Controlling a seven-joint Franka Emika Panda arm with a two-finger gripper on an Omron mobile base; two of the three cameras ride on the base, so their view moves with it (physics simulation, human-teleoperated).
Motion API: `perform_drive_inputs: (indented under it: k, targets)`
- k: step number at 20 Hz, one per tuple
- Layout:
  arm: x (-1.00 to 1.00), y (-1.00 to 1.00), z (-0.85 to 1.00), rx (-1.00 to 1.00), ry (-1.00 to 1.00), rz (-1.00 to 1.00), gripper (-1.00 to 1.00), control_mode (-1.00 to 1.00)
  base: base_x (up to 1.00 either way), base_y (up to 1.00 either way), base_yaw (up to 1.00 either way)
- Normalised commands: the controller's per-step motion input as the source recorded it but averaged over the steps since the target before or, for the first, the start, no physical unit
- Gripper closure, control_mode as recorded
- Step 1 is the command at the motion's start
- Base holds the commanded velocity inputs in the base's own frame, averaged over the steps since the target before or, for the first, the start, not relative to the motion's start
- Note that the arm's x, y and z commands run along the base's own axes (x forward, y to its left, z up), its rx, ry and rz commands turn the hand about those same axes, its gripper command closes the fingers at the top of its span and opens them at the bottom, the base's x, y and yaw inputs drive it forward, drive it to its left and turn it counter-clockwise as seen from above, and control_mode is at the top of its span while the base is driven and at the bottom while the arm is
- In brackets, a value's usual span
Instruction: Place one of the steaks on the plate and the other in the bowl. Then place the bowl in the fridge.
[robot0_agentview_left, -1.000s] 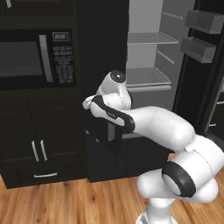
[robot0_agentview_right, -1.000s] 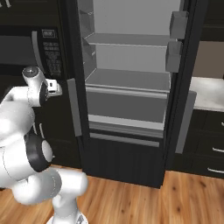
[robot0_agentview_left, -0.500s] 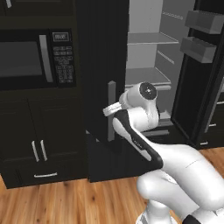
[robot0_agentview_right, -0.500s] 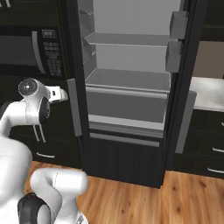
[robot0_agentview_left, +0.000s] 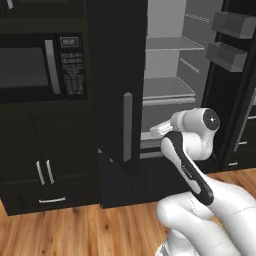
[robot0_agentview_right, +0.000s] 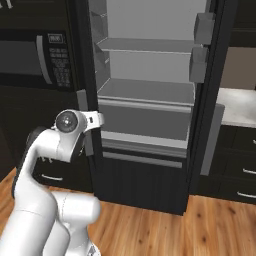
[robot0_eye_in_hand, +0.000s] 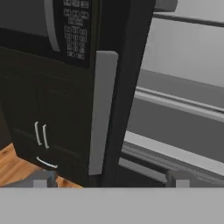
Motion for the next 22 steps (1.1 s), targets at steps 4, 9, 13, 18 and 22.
perform_drive_inputs:
  k: [4, 9, 13, 18, 22]
  targets:
    - [-0.21, -0.90, 0.32, 0.04, -0.01, 0.00, -1.00, -1.00, 0.00, 0.00, 0.00]
    - [-0.55, -0.58, 0.16, 0.01, -0.04, -0.01, -1.00, -1.00, 0.00, 0.00, 0.00]
    - [-0.45, -0.08, 0.00, 0.00, -0.02, -0.04, -1.00, -1.00, 0.00, 0.00, 0.00]
    - [-0.09, 0.00, 0.00, 0.00, 0.00, -0.02, -1.00, -1.00, 0.00, 0.00, 0.00]
    - [0.04, 0.00, 0.00, 0.00, 0.03, 0.00, -1.00, -1.00, 0.00, 0.00, 0.00]
